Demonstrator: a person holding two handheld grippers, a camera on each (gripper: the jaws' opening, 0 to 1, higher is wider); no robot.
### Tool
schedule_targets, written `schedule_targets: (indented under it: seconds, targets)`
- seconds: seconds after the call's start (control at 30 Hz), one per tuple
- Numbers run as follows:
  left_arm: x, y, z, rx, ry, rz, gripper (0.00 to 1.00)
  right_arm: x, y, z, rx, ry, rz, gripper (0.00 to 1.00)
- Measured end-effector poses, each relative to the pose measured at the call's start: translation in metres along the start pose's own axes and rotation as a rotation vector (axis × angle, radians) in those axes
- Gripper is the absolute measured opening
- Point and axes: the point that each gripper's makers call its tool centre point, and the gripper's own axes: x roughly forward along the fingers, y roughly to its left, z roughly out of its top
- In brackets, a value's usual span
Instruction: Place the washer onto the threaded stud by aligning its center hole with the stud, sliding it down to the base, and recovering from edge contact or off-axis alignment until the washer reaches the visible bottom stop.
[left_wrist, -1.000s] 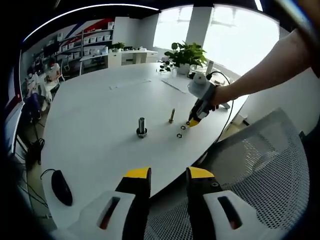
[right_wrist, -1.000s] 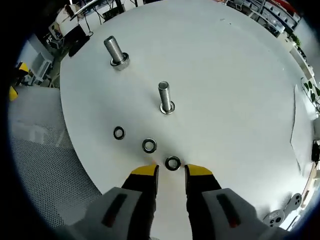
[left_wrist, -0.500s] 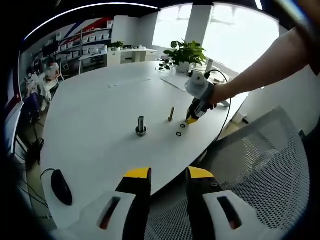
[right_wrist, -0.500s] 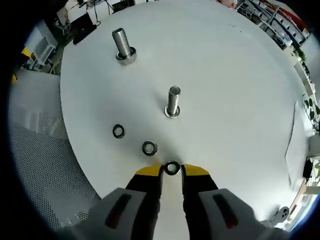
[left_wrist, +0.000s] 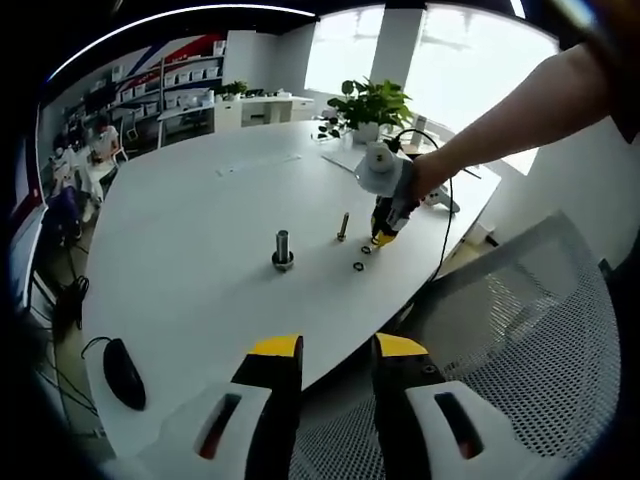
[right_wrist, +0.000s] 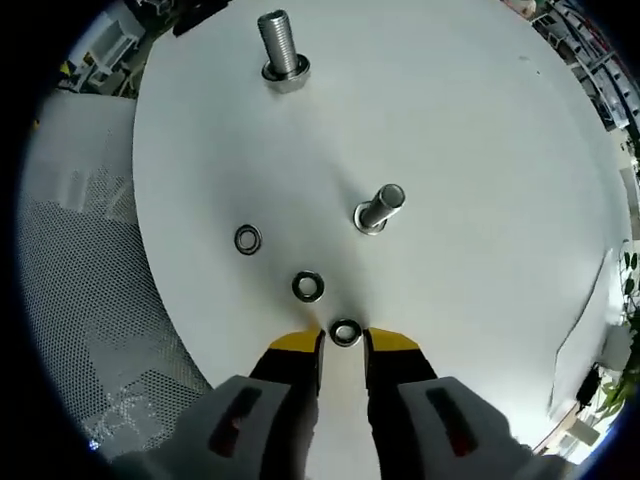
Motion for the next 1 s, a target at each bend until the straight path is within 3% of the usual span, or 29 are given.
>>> schedule_targets:
  seconds: [0.2,0.33,0.57,0.73,0.8,1.0]
  targets:
    - [0.0001,0.0009,0.0006,-0.001,-0.003,0.004,0.25,-0.0001,-0.0009,0.0001,-0.009,-0.011,0.002,0.19]
    - [0.0001,0.001,0.0017,-0.008,-0.01,0.002,0.25,-0.0001,-0.0048,-0.0001,0.08,-0.039,-0.003,0.16]
    - [0.0009,0.0001,0.0014,0.0,-0.004,-0.002,0.24,-0.0003,-0.0035,-0.0002,0.092,-0.061,-0.021,0.15]
    - [0.001,-0.0013,0.001,0.0,-0.003,-0.01,0.24,0.0026,-0.0051,0.0021,0.105,-0.001,-0.052,0.15]
    - [0.0013,-0.0018,0.0007,0.002,-0.002,-0.013,0.24,0.002,-0.0053,0.0015,0.156,0.016,-0.049,0.15]
    - [0.0012,-0.0028,0.0004,0.005,-0.003,-0.017,0.24,0.0033,-0.0072,0.0006,0.204,0.018,-0.087,0.14]
